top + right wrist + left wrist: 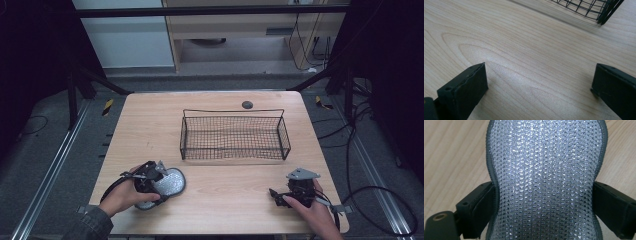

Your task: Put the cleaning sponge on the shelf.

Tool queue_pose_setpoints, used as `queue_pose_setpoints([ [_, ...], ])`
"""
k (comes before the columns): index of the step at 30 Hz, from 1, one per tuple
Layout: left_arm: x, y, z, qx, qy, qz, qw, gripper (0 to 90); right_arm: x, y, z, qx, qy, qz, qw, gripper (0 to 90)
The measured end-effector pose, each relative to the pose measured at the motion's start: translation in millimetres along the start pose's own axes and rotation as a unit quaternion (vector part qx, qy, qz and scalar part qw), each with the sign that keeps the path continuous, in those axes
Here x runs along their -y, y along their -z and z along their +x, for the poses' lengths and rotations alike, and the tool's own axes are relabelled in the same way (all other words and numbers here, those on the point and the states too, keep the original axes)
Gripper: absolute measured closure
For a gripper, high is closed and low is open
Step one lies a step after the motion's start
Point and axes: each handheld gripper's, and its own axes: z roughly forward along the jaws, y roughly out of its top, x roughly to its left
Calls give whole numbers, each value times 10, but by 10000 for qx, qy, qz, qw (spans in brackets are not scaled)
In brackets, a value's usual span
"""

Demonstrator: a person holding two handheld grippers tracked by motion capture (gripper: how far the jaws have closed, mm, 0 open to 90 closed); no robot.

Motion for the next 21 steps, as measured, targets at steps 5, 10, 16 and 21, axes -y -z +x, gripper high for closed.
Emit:
queue_pose_setpoints([
  [5,-5,143,-28,-180,-125,-318,9993,101,0,0,0,5,2,0,10000,3],
  [10,-15,265,-78,-329,-277,-522,9977,111,0,0,0,4,1,0,10000,3],
  [16,-38,353,-74,-439,-331,-598,9967,118,0,0,0,5,2,0,10000,3],
  [21,-105,438,-75,-521,-389,-687,9955,125,0,0,-1,4,5,0,10000,3],
])
